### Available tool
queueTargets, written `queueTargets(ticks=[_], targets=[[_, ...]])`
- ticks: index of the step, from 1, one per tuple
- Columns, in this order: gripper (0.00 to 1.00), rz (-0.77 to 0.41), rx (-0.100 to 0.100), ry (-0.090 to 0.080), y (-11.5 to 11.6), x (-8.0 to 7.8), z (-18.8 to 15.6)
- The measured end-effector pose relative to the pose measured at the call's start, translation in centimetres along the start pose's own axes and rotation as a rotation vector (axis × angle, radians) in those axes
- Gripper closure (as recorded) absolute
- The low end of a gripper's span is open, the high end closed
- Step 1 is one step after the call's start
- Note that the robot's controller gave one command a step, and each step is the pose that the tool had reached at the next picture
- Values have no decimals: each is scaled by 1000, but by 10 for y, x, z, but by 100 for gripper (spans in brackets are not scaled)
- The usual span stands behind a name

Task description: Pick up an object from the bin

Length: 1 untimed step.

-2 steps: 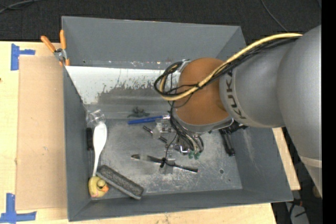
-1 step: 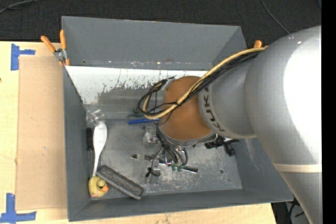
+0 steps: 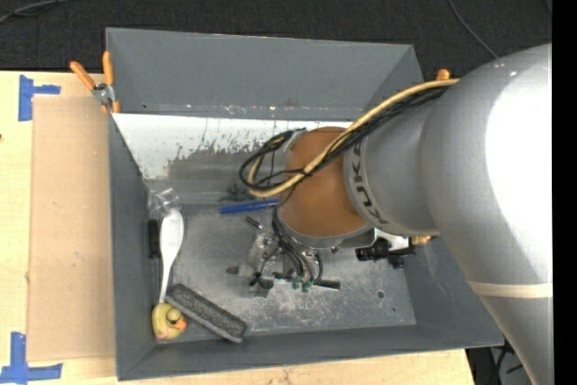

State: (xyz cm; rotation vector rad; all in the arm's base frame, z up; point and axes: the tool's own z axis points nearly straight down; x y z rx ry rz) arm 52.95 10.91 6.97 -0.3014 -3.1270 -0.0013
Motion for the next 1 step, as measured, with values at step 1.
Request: queueTargets(ticks=[1], targets=[[100,0,0,0,0,0,0]])
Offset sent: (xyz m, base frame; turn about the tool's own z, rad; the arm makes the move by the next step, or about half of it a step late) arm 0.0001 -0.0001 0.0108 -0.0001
